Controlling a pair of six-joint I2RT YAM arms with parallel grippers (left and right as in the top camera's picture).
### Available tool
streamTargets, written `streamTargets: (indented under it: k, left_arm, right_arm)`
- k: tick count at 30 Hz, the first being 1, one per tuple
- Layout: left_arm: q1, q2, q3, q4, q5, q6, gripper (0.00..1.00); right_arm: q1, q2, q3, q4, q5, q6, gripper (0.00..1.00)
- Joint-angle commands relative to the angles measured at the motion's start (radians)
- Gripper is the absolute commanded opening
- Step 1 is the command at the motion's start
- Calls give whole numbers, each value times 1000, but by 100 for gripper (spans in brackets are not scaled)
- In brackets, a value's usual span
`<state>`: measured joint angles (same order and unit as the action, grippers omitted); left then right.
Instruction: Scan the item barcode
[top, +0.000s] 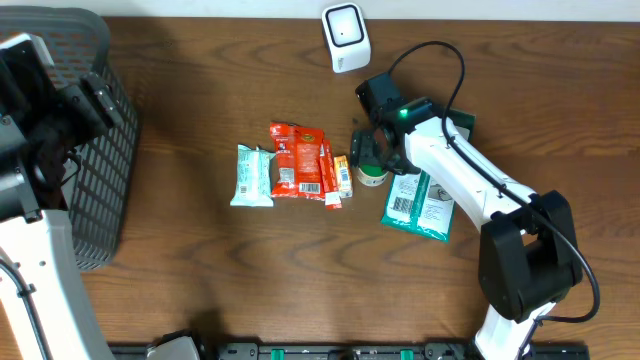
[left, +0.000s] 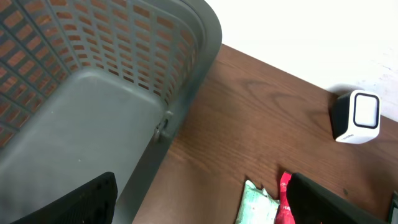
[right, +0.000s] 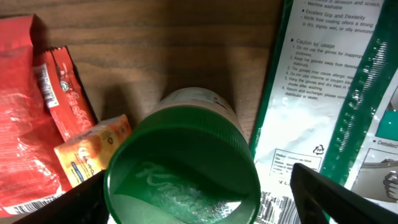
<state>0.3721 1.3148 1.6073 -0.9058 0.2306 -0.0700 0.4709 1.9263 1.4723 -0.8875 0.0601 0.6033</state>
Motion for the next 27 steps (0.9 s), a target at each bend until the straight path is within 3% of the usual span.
streamTargets:
  k: [1,27]
  left_arm:
    - [2,5,13,0,5,13,87]
    - [2,5,13,0,5,13,87]
  right_arm:
    - [7,8,-7,6,9,21,83]
    - [27,8,-8,3,18,-217,62]
